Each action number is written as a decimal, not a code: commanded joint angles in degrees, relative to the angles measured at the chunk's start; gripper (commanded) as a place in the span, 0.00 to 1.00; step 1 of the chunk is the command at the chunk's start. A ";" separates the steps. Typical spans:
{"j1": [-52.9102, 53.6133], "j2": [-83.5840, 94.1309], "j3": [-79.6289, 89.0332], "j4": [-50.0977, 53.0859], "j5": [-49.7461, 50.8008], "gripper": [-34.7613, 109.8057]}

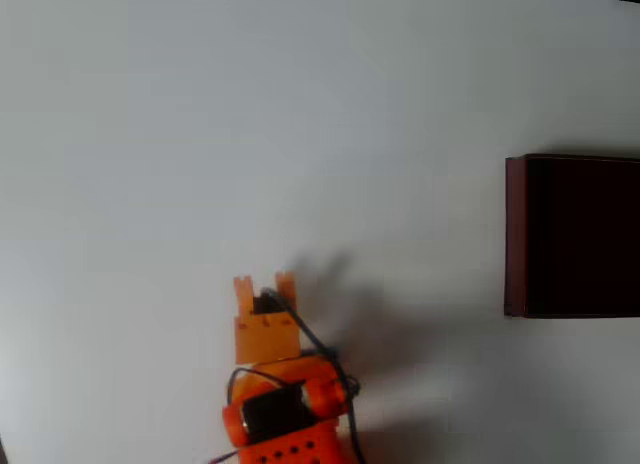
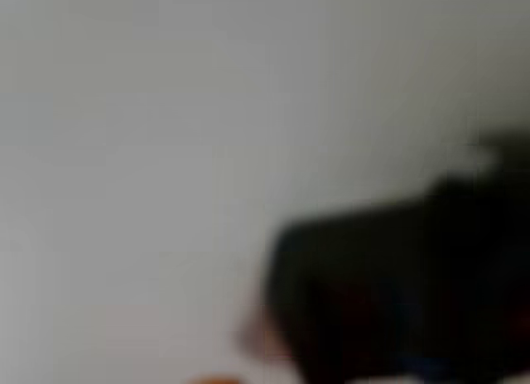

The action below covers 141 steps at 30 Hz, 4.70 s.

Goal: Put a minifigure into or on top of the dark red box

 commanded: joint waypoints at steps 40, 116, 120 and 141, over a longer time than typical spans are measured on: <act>7.91 -13.01 -16.52 -5.62 -28.74 0.39; 18.11 -12.22 -41.57 14.77 -36.04 0.24; 27.33 -8.35 -45.70 18.02 -42.63 0.24; 57.22 -41.40 -77.78 17.84 -58.01 0.24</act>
